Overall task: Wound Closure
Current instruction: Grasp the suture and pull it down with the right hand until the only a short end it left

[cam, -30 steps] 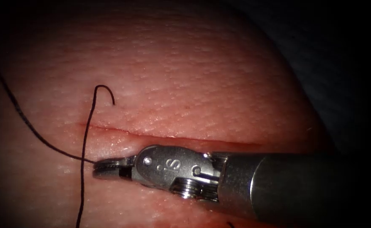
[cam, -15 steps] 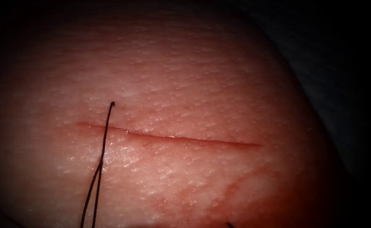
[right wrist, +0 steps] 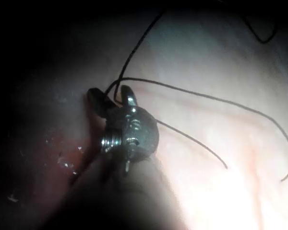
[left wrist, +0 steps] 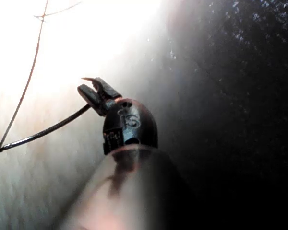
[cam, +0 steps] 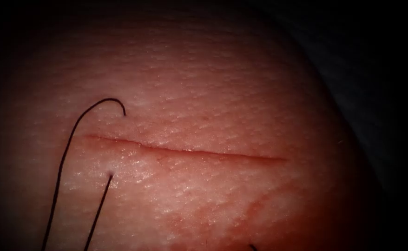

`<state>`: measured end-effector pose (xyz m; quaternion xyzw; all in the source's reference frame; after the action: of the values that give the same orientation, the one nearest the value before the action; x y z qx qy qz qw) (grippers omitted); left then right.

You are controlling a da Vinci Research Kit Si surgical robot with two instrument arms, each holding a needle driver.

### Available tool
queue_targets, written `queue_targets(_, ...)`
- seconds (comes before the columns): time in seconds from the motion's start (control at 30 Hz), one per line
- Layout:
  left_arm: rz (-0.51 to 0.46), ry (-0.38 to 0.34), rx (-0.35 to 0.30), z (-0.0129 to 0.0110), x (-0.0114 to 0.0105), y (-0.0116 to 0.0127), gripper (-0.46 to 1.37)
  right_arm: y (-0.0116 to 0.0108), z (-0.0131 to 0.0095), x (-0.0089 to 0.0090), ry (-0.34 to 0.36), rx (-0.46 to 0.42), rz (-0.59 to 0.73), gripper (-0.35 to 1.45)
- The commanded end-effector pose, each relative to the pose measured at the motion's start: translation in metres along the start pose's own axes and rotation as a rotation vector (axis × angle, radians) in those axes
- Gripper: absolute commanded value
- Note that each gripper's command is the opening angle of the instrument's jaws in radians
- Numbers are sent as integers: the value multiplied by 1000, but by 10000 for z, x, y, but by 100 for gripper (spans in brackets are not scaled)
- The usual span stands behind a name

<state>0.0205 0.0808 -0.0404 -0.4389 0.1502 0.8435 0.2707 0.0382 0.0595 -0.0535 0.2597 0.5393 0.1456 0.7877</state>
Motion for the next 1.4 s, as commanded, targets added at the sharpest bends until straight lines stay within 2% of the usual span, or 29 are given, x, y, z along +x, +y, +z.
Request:
queue_targets(0.03, 3, -9, 6, -4, -3, -6, -35, 5, -11, 3, 5, -39, 5, 138)
queue_targets(0.13, 3, -27, 28, -13, -8, -15, -35, 17, -35, 8, 14, -76, -4, 141)
queue_targets(0.27, 35, -82, 62, -26, -15, -28, -35, 39, -73, 12, 49, -97, -24, 134)
queue_targets(0.37, 39, -91, 72, -33, -19, -35, -35, 60, -82, 6, 59, -127, -33, 131)
queue_targets(0.5, 39, -94, 78, -34, -19, -35, -35, 95, -70, -12, 65, -172, -44, 136)
queue_targets(0.63, 44, -94, 80, -30, -17, -31, -35, 133, -45, -36, 55, -216, -59, 143)
queue_targets(0.73, 49, -91, 73, -28, -17, -29, -35, 154, -26, -56, 48, -211, -75, 144)
queue_targets(0.8, 49, -91, 74, -28, -18, -29, -35, 166, -14, -71, 30, -207, -87, 143)
queue_targets(1.0, 48, -89, 70, -28, -17, -28, -35, 180, 5, -104, 13, -194, -115, 140)
queue_targets(1.03, 48, -89, 70, -28, -17, -27, -35, 181, 6, -107, 13, -186, -118, 137)
queue_targets(1.1, 48, -88, 68, -27, -16, -26, -35, 180, 8, -110, 12, -160, -121, 120)
queue_targets(1.2, 47, -88, 67, -27, -15, -25, -35, 181, 11, -109, 9, -132, -127, 64)
queue_targets(1.3, 46, -86, 64, -26, -14, -23, -35, 182, 16, -109, 9, -119, -135, 44)
queue_targets(1.4, 45, -83, 56, -24, -12, -19, -35, 184, 23, -111, 8, -115, -141, 42)
